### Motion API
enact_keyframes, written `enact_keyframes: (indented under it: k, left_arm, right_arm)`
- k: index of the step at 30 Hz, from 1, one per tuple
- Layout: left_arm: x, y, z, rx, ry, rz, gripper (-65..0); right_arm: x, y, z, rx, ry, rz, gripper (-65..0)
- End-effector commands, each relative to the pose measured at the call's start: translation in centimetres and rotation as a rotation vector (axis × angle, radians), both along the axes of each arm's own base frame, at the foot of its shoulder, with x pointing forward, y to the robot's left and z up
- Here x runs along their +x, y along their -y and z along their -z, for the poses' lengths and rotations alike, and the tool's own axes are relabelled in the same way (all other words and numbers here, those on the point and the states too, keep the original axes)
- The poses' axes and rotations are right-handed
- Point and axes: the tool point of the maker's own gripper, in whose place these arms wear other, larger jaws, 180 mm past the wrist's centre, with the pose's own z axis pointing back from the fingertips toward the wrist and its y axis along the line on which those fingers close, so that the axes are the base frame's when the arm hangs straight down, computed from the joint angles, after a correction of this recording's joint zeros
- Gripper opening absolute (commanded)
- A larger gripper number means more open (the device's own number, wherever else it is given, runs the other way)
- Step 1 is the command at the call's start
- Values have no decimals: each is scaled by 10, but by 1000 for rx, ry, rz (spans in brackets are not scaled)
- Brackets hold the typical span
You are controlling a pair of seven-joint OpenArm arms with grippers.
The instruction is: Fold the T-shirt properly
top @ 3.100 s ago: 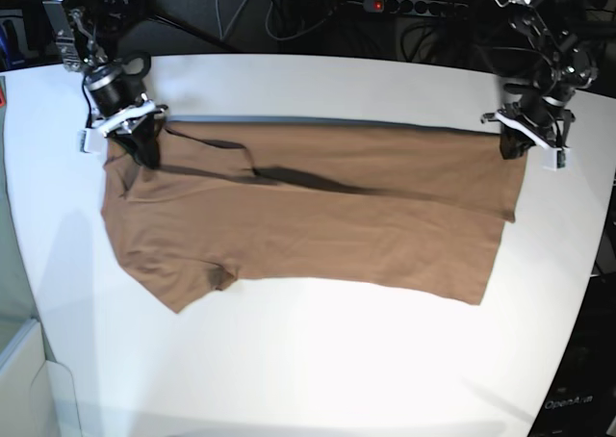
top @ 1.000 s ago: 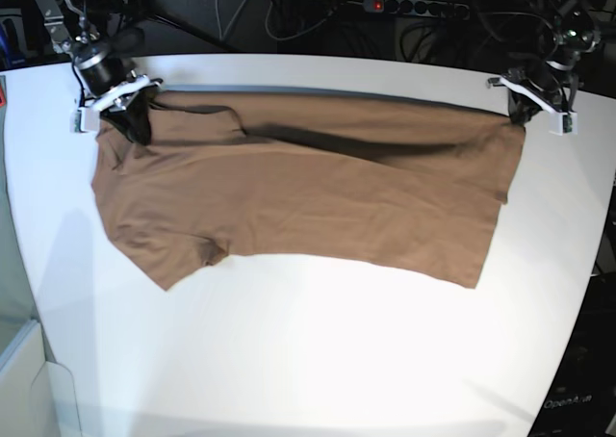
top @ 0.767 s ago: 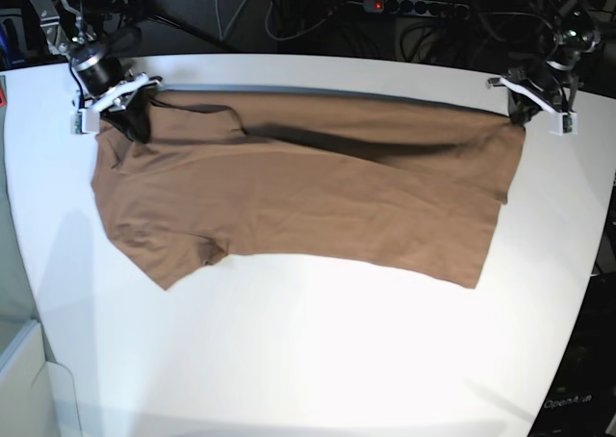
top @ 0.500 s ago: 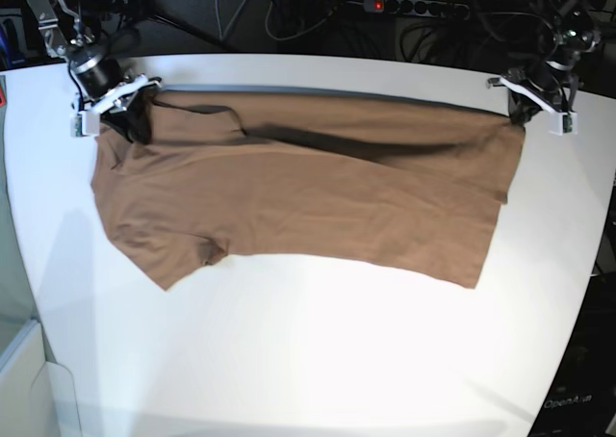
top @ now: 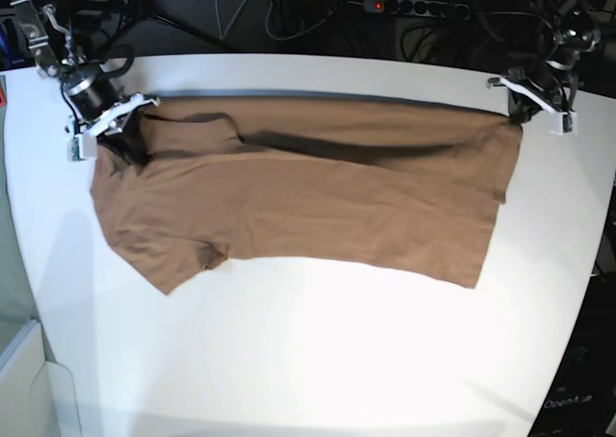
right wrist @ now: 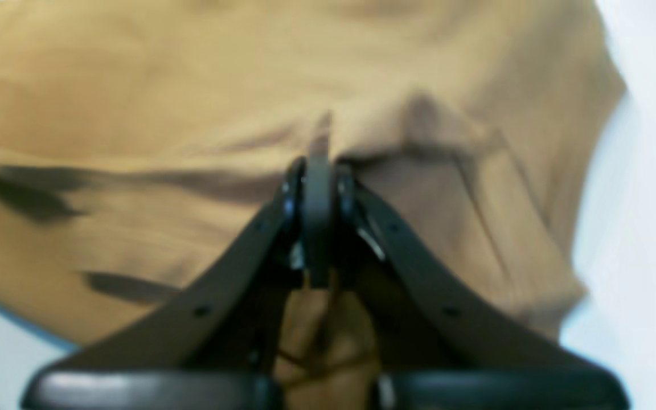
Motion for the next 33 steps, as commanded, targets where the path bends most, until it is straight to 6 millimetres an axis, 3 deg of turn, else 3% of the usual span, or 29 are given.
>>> enact_keyframes:
  k: [1, 16, 24, 28, 31, 33]
  left_arm:
    - [-49, -3, 32, 41, -265, 7, -627]
    - [-46, -3, 31, 38, -258, 4, -627]
    - [-46, -3, 31, 38, -258, 4, -627]
    - [-46, -3, 31, 38, -258, 4, -627]
    - [-46, -3, 31, 38, -257, 4, -627]
    - [-46, -3, 31, 38, -257, 4, -627]
  right_arm:
    - [10, 2, -15, -3, 39, -16, -643]
    - [65, -17, -34, -25, 22, -73, -644]
    - [86, -6, -10, -29, -64, -16, -631]
    - [87, -3, 4, -21, -99, 11, -485]
    - [86, -2, 7, -20, -104, 13, -341]
    - [86, -4, 4, -20, -97, 4, -290]
